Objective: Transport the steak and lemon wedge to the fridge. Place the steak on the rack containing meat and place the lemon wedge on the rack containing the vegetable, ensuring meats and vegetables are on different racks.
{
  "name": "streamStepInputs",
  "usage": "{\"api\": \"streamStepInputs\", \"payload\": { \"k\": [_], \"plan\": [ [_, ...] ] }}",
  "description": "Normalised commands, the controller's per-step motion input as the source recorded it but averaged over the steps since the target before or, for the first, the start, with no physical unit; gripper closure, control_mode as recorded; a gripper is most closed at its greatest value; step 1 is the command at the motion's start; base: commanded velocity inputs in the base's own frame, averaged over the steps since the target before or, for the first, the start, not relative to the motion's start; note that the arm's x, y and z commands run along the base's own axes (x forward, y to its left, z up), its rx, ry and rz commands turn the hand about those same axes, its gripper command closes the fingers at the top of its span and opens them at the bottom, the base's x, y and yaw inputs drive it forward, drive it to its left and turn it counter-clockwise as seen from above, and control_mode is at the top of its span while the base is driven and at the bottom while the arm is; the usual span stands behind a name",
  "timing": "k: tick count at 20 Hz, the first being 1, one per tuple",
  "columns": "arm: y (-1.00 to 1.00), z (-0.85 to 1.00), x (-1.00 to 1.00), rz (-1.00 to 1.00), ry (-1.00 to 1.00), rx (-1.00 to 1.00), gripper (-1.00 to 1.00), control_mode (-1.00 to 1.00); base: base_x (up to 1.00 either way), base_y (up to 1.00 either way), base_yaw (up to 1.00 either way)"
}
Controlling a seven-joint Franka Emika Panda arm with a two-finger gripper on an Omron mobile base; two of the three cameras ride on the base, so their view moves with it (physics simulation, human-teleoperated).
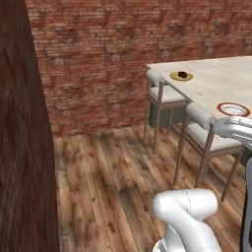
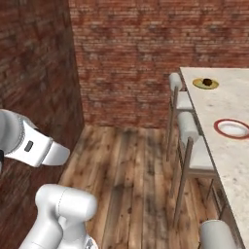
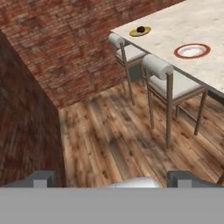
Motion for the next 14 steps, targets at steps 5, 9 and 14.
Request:
{"api": "streamStepInputs", "payload": {
  "k": [5,9,14],
  "plan": [
    [0.00,0.00,0.00,0.00,0.00,0.00,-1.00,1.00,1.00,-0.04,0.00],
    [0.00,0.00,0.00,0.00,0.00,0.00,-1.00,1.00,1.00,0.00,0.00],
    [0.00,0.00,0.00,0.00,0.00,0.00,-1.00,1.00,1.00,-0.01,0.00]
  ]
}}
